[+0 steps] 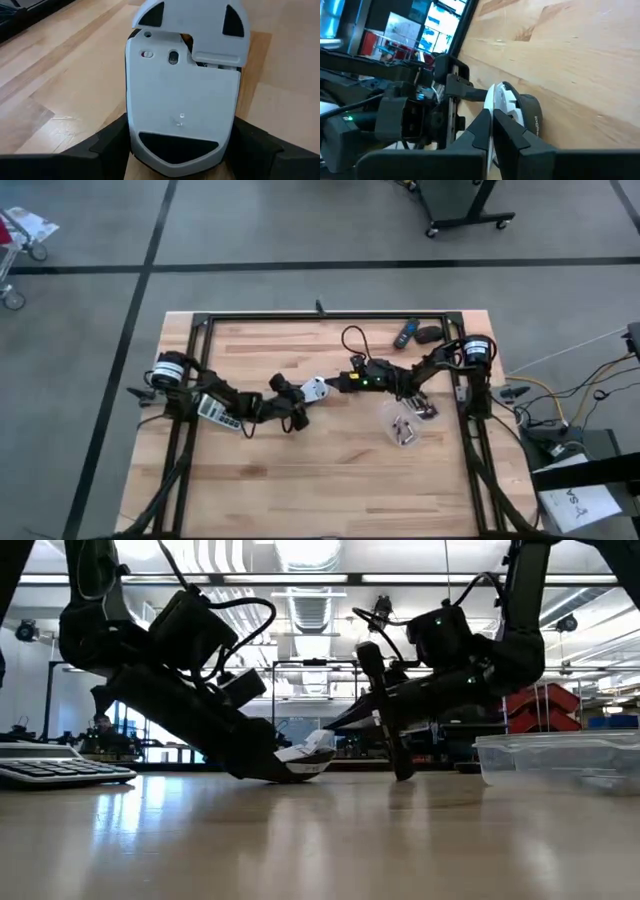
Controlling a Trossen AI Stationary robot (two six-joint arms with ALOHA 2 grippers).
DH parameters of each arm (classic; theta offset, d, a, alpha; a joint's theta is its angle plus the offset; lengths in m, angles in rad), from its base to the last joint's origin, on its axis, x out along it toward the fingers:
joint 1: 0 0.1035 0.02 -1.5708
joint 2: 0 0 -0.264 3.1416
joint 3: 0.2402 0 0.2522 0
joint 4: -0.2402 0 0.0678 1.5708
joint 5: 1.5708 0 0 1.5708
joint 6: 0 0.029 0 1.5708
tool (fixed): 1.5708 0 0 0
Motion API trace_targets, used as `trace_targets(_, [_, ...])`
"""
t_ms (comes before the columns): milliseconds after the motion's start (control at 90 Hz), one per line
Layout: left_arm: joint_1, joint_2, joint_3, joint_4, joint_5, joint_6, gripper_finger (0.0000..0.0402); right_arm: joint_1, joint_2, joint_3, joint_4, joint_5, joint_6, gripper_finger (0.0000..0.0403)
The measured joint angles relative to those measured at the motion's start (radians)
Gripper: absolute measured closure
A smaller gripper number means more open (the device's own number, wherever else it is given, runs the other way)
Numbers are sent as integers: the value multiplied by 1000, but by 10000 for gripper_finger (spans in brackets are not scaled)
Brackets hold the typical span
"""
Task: Insert battery
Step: Close the black/white mouse battery compartment
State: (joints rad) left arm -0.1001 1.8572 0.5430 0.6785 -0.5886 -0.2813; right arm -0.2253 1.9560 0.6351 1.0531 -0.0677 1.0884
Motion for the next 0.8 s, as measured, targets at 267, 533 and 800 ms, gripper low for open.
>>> trace_targets(267, [0, -1, 0, -21, 1, -1, 149, -14, 1, 1, -21, -10, -30, 403])
trace_targets(533, [0, 0, 0, -24, 3, -1, 141, -17, 2, 0, -22, -9, -69, 403])
trace_targets(800, [0, 0, -1, -24, 4, -2, 142, -20, 2, -1, -23, 7, -94, 403])
